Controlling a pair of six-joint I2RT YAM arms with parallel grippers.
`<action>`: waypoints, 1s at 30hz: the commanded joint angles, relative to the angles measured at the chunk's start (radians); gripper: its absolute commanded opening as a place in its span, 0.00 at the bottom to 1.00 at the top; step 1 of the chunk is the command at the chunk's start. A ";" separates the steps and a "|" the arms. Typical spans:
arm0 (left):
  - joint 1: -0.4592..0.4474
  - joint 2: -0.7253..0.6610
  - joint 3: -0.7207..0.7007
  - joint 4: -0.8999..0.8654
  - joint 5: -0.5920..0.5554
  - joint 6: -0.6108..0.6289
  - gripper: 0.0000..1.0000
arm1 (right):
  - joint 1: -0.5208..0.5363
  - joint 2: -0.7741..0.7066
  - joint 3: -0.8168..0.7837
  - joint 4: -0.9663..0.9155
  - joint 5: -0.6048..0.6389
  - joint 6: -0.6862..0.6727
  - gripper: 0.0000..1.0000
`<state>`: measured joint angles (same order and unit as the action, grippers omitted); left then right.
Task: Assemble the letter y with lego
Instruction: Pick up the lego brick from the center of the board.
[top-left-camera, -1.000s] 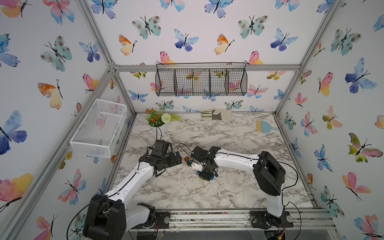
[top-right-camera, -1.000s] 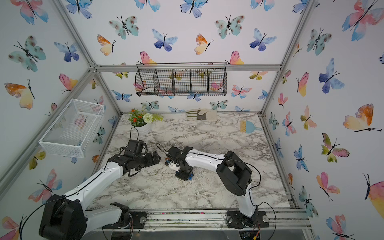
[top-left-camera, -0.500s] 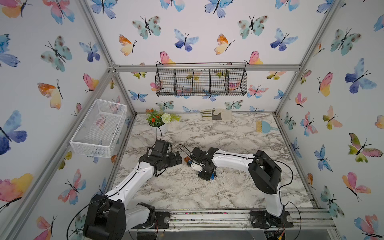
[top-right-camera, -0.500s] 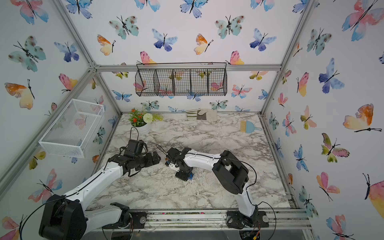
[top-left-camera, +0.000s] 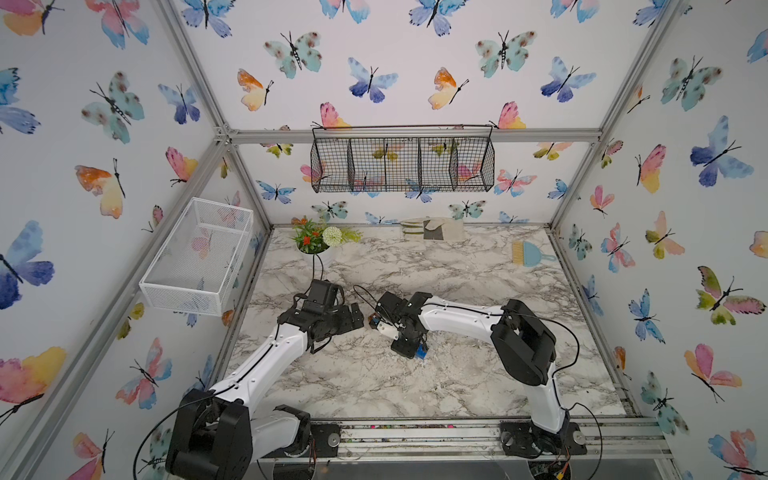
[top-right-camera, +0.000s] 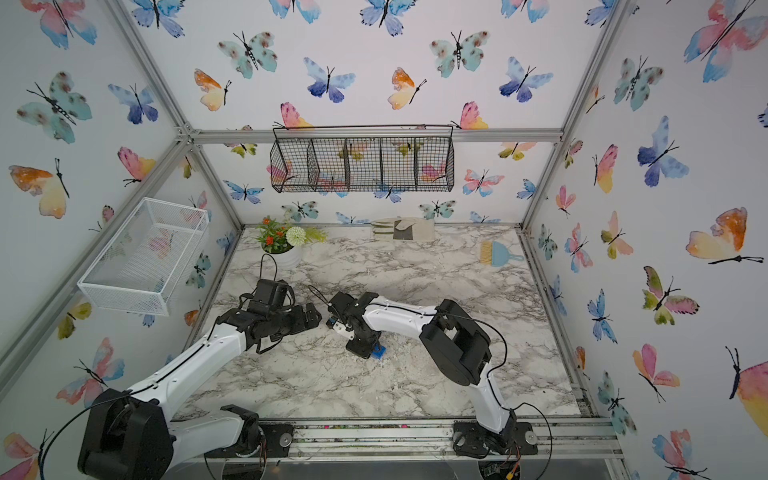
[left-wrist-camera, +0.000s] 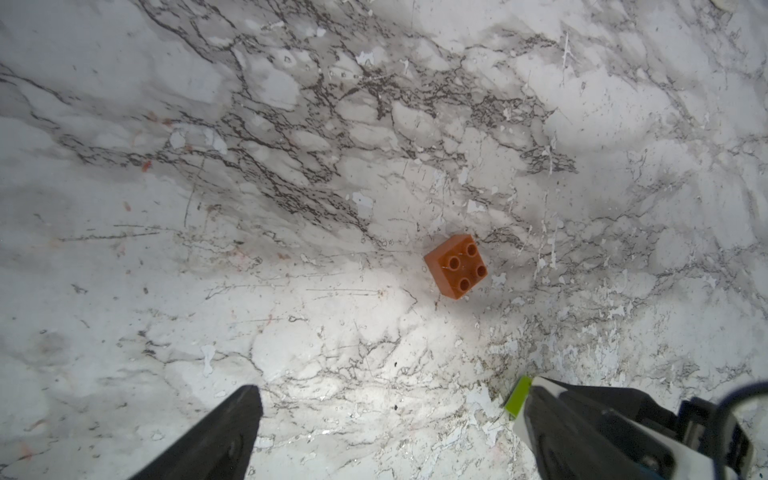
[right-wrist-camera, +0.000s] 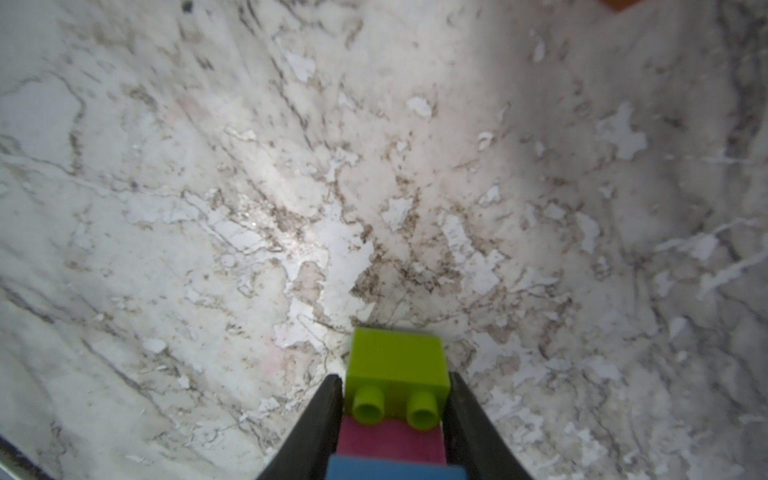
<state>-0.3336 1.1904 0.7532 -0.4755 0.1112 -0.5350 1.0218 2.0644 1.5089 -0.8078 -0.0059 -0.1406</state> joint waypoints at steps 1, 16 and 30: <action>0.008 -0.009 0.000 -0.009 -0.007 0.003 1.00 | 0.003 0.029 0.012 -0.025 0.011 0.009 0.42; 0.007 0.018 0.016 -0.003 -0.004 0.015 1.00 | 0.003 0.009 0.034 -0.035 0.046 0.022 0.31; -0.052 0.230 -0.001 0.155 0.028 0.020 0.98 | -0.109 -0.155 -0.005 -0.073 0.143 0.046 0.32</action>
<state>-0.3557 1.3842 0.7532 -0.3676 0.1146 -0.5243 0.9714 1.9724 1.5234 -0.8421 0.0898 -0.1223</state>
